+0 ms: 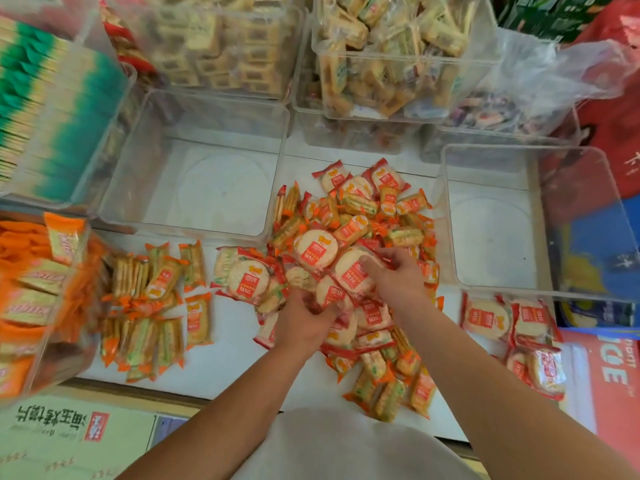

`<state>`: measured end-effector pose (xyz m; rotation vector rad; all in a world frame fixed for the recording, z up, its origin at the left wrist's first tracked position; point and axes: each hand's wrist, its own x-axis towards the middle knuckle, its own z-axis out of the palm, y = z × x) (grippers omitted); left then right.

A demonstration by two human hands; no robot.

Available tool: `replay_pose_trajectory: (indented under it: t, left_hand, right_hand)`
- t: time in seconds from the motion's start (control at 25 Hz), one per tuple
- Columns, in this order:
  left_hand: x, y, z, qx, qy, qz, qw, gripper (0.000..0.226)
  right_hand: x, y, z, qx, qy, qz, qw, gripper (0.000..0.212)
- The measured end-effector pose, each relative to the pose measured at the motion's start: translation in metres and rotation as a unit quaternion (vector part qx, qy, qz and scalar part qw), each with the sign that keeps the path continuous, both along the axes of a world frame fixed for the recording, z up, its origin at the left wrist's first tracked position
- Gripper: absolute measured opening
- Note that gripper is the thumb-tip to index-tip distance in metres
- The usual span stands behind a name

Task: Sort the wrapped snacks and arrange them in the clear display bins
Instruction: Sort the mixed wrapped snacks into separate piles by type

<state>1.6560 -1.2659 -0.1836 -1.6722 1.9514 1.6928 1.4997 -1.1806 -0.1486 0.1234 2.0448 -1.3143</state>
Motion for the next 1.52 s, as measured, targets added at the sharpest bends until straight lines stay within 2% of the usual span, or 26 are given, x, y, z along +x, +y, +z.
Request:
replay_pose_trajectory:
  t: [0.08,0.16,0.32,0.52,0.6,0.68,0.84,1.0,1.16,1.28,1.52]
  left_hand:
    - [0.000,0.003,-0.002,0.016,0.010,-0.009,1.000,0.056]
    - [0.001,0.004,-0.001,0.031,0.031,0.015,0.999,0.046]
    - [0.008,0.006,0.010,0.074,0.068,0.093,0.991,0.036]
    - [0.031,0.009,0.025,0.082,0.089,0.165,0.979,0.038]
    - [0.044,0.013,0.029,0.054,0.096,0.183,0.977,0.039]
    - [0.056,0.021,0.034,0.020,0.102,0.197,0.975,0.039]
    - [0.070,0.043,0.053,-0.032,0.137,0.214,0.967,0.042]
    - [0.068,0.072,0.068,-0.058,0.179,0.164,0.968,0.051]
    - [0.052,0.114,0.076,-0.028,0.198,0.108,0.974,0.053]
    - [0.035,0.156,0.068,0.010,0.193,0.050,0.980,0.049]
    - [0.001,0.232,0.040,0.067,0.134,-0.049,0.987,0.047]
  right_hand:
    - [-0.004,-0.003,-0.010,0.047,0.025,0.034,0.998,0.055]
    - [-0.008,-0.005,-0.019,0.093,0.008,0.068,0.993,0.086]
    - [-0.017,-0.010,-0.025,0.126,-0.047,0.095,0.986,0.101]
    - [-0.012,-0.008,-0.015,0.068,-0.084,0.077,0.991,0.061]
    - [-0.005,-0.003,-0.009,0.027,-0.077,0.068,0.994,0.041]
    - [0.003,0.004,-0.003,0.000,-0.049,0.052,0.997,0.030]
    - [0.023,0.038,0.022,-0.048,0.046,0.022,0.998,0.026]
    - [0.039,0.099,0.045,-0.085,0.119,0.002,0.989,0.031]
    - [0.047,0.182,0.055,-0.076,0.116,-0.025,0.990,0.037]
    - [0.054,0.257,0.044,-0.013,0.117,-0.038,0.992,0.042]
    - [0.055,0.357,0.016,0.070,0.071,-0.104,0.990,0.050]
